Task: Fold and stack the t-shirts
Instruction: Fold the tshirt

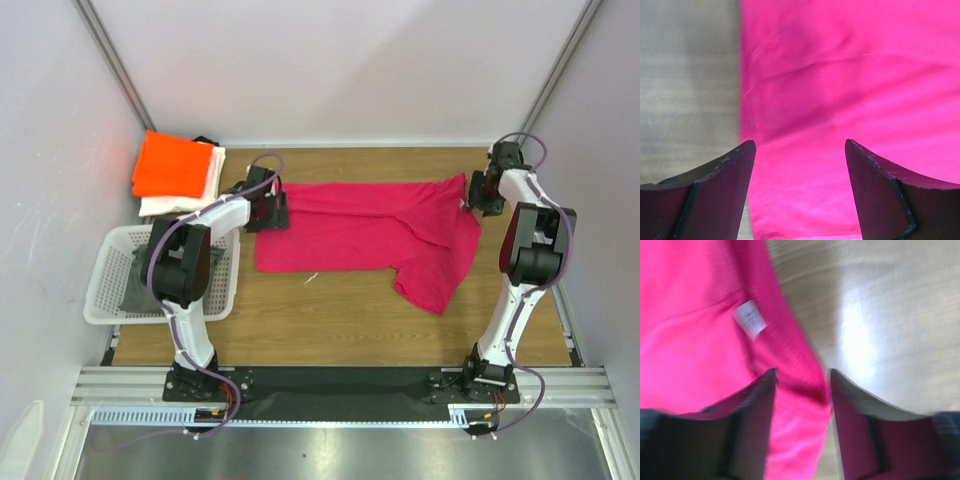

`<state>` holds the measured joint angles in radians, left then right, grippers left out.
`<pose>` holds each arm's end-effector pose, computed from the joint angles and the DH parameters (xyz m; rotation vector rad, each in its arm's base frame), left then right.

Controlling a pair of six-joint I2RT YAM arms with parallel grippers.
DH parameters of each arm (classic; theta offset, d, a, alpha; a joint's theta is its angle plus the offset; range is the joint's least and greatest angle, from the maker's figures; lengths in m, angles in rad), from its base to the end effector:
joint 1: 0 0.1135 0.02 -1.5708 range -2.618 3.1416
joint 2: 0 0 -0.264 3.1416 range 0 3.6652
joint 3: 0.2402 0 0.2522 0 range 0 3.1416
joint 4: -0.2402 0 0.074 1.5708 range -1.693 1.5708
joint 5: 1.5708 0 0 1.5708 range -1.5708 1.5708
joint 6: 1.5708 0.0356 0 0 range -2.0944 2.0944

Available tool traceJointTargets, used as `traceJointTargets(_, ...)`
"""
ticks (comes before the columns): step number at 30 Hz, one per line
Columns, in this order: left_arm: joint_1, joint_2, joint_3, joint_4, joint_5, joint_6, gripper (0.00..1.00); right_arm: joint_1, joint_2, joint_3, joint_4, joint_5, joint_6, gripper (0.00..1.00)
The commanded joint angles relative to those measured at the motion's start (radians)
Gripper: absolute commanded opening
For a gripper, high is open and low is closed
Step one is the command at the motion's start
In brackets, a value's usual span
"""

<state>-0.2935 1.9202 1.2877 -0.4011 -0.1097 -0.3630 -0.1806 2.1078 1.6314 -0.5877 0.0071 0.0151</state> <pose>0.3834 -0.1118 0.1711 -0.1294 2.5942 -0.0955 0.4460 -0.0817 0.1855 0.2600 2.6236 -0.0658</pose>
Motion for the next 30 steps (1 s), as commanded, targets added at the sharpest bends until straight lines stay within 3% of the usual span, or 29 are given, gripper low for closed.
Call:
traceJointTargets(1, -0.021, -0.062, 0.120, -0.004, 0.074, 0.068, 0.79, -0.002, -0.175, 0.025, -0.083, -0.047, 0.138, 0.55)
traceJointTargets(6, -0.050, -0.050, 0.260, 0.007, 0.102, 0.075, 0.79, -0.014, -0.343, -0.160, -0.112, -0.024, 0.256, 0.62)
traceJointTargets(16, -0.058, 0.189, 0.476, 0.153, 0.076, -0.010, 0.80, -0.023, -0.560, -0.622, 0.046, -0.029, 0.451, 0.58)
traceJointTargets(26, -0.053, 0.306, 0.555, 0.128, 0.039, -0.037, 0.79, -0.023, -0.557, -0.709, 0.134, -0.042, 0.468, 0.57)
traceJointTargets(30, -0.050, 0.338, 0.549, 0.114, 0.031, -0.068, 0.79, -0.025, -0.549, -0.743, 0.166, -0.035, 0.474, 0.52)
